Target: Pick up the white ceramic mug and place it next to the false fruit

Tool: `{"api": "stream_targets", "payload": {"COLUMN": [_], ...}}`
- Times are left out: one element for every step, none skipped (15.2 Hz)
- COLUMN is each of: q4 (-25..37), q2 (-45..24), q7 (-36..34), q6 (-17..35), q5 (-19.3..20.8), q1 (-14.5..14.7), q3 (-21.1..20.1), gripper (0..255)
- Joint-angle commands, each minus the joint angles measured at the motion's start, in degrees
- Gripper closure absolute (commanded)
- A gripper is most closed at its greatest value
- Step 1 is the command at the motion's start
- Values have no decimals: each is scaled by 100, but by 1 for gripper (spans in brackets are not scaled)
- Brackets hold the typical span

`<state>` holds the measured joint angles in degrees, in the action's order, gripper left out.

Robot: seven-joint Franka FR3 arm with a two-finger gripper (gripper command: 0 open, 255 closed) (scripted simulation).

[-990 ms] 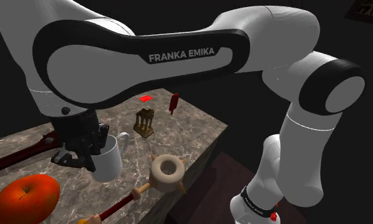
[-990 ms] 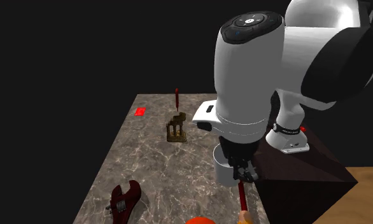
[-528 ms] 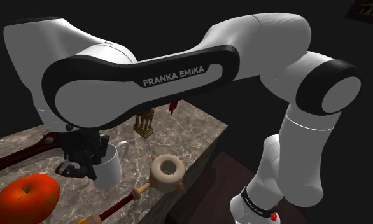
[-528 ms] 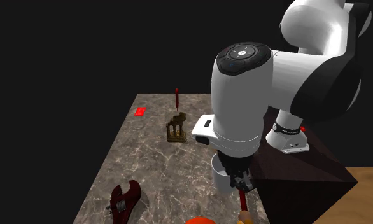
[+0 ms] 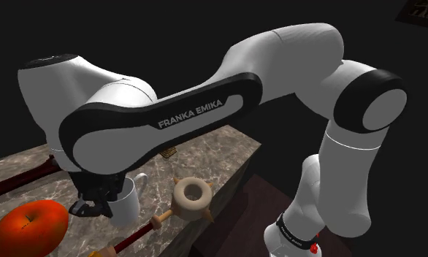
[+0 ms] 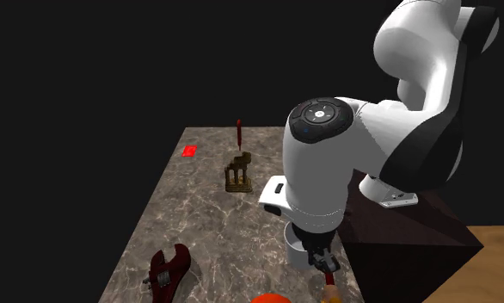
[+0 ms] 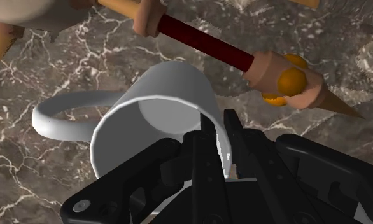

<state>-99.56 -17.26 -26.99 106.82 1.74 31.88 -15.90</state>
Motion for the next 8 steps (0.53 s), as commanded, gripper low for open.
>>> {"api": "stream_targets", "payload": {"q4": [-73,-114,-154,-194,-232,-283,-284,-283], "q2": [-41,-70,-97,-126,-156,-200,-199,-199], "q7": [-3,-6,-9,-11,-15,-19,-19,-19], "q6": [117,185,252,319,386,480,480,480], "q5": [12,20,28,36,45,57,57,57], "q1": [3,5,7,9,11,14,14,14], "q3": [4,7,10,13,16,21,21,21], "gripper": [255,255,255,255,255,255,255,255]}}
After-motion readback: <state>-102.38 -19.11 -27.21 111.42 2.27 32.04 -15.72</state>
